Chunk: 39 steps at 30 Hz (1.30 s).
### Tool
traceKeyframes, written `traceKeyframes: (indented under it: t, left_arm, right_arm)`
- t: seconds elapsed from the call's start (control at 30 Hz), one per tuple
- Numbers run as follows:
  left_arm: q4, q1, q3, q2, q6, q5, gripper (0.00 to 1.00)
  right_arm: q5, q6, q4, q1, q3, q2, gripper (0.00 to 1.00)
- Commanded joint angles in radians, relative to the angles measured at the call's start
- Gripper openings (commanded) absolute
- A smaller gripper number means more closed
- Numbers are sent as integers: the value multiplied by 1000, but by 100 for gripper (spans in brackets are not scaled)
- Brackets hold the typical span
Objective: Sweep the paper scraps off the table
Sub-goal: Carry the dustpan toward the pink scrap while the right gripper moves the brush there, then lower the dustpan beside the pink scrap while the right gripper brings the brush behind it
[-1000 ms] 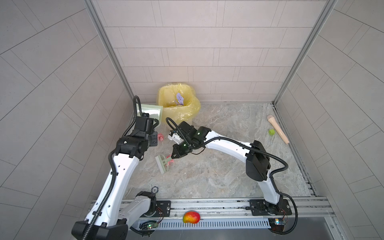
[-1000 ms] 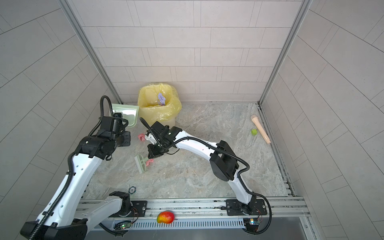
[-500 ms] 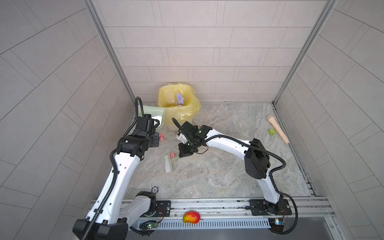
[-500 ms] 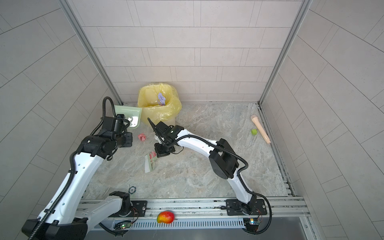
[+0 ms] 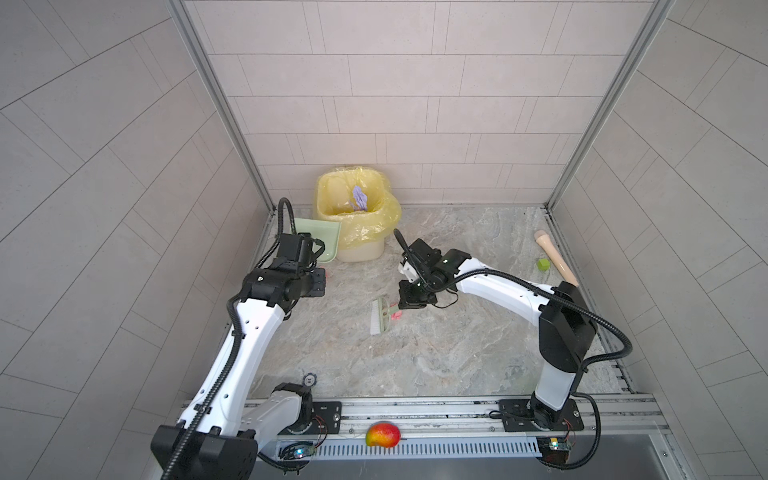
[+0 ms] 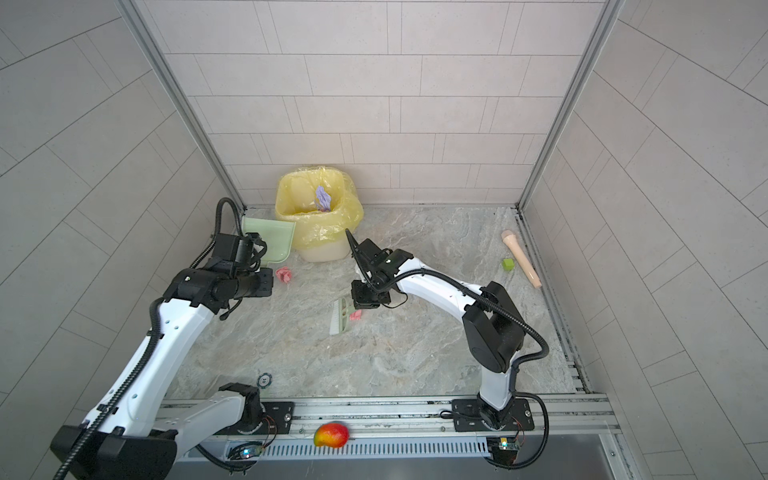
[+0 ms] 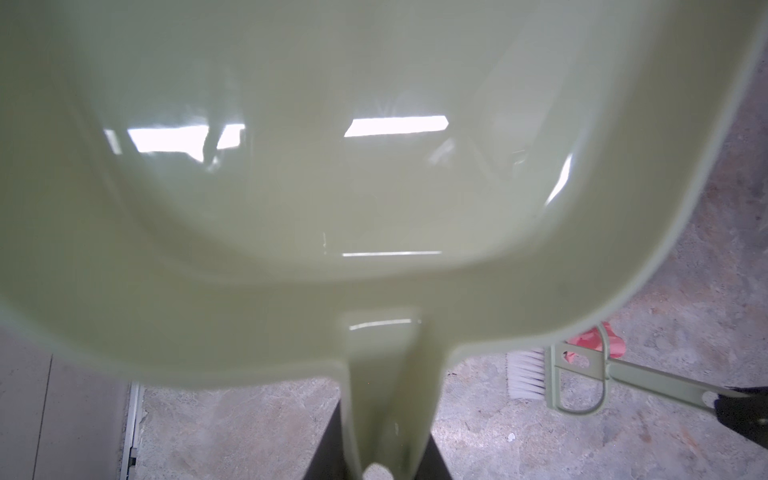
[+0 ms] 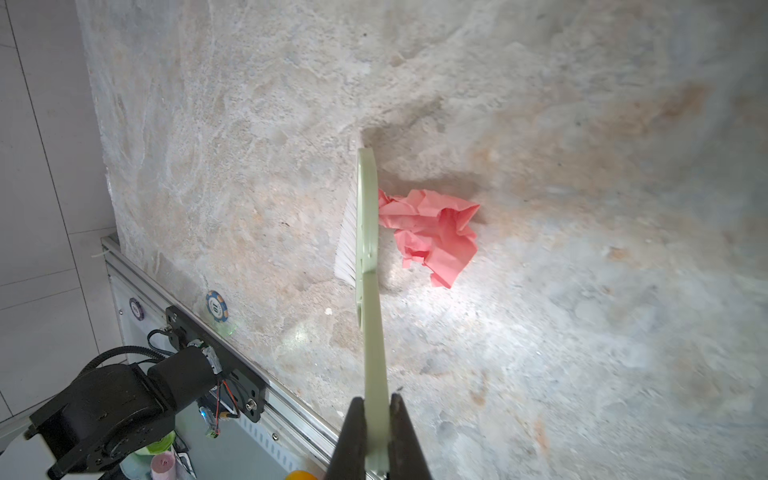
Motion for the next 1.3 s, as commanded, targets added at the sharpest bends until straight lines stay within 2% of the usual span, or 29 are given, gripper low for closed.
traceKeyframes:
  t: [0.0,0.27,0.47,0.73,0.93,1.27]
  left_arm:
    - [0,-39,-18,13,-37,19,0]
    - [0,-213,-27,95,-55,18,0]
    - [-13,-315,-37,182,-74,85,0]
    - [-19,-461,-66,295,-92,156,0]
    - [-28,-514,-75,357,-54,214,0]
    - [-48,-623,-47,493,2,279,0]
  right_arm:
    - [66,20,-50,-38,-71,-64,0]
    - [115,-23,-138,-146,-175,-192,0]
    - [145,-87,-223,-219,-185,-260,0]
    - [118,-169,-331,-303,-76,-332,0]
    - [105,-238,-394,-380,-34,-368,0]
    - [264,-438,-556,-391,100,-299,0]
